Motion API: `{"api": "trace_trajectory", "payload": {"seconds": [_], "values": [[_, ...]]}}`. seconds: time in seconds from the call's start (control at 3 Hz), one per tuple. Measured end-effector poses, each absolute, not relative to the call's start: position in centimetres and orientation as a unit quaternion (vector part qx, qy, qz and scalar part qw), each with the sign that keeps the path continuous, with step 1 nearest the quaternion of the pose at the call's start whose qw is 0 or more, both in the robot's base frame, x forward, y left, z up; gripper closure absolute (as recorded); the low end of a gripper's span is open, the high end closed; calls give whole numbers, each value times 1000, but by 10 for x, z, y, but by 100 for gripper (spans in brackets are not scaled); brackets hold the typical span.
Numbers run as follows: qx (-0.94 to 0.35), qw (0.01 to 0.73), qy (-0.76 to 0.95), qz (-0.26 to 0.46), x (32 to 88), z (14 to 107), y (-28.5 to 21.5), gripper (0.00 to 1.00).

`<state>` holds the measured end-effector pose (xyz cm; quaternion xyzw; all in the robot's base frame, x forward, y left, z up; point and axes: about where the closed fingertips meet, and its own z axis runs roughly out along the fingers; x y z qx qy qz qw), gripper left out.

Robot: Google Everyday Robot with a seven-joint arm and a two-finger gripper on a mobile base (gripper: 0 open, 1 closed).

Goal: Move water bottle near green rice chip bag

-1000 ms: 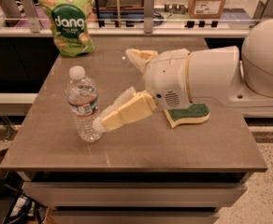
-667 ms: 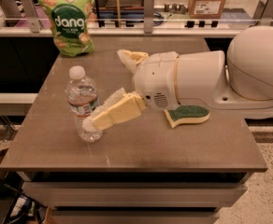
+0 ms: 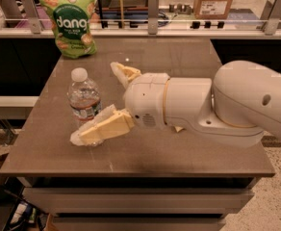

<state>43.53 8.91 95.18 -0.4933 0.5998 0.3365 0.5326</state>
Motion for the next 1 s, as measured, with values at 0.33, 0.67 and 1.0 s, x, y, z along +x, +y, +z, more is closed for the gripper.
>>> {"api": "trace_trajectory", "payload": {"seconds": [0.33,0.67,1.0], "values": [[-477,549,587,355,440,936,98,0],[-467,556,577,374,450,924,107,0],[-469,555,576,373,449,925,109,18]]}}
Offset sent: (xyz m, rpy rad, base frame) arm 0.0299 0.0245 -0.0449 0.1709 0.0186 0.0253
